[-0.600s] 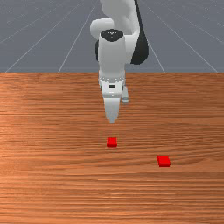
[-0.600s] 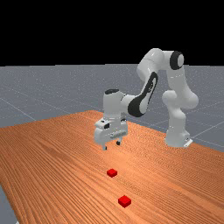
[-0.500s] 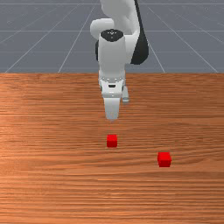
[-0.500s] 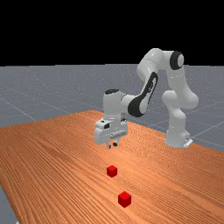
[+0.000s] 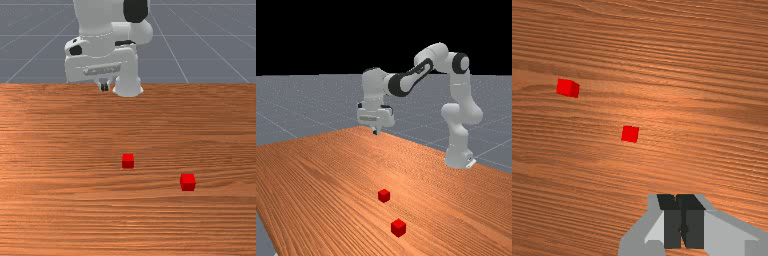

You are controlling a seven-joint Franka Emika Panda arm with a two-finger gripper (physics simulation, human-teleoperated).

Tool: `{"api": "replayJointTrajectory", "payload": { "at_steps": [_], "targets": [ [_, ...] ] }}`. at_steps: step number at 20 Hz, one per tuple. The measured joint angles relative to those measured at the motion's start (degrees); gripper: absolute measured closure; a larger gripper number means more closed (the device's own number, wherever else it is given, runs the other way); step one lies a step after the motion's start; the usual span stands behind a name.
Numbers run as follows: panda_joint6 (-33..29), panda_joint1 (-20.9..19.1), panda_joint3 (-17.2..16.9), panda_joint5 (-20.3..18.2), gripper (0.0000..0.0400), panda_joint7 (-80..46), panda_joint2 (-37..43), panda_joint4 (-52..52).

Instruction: Stack all the cube

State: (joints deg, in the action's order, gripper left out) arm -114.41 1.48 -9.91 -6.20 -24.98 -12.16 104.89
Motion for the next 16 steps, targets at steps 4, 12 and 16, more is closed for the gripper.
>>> {"api": "replayJointTrajectory", "payload": {
  "at_steps": [4, 12, 16],
  "targets": [
    [0.4, 0.7, -0.9, -1.7, 0.0398, -12.9, -0.3, 0.3],
    [-6.1, 0.7, -0.3, -3.2, 0.009, -14.4, -10.1, -0.1],
    [-16.2, 2.0, 1.2, -3.6, 0.0012, -14.5, -18.4, -0.5]
  ]
}}
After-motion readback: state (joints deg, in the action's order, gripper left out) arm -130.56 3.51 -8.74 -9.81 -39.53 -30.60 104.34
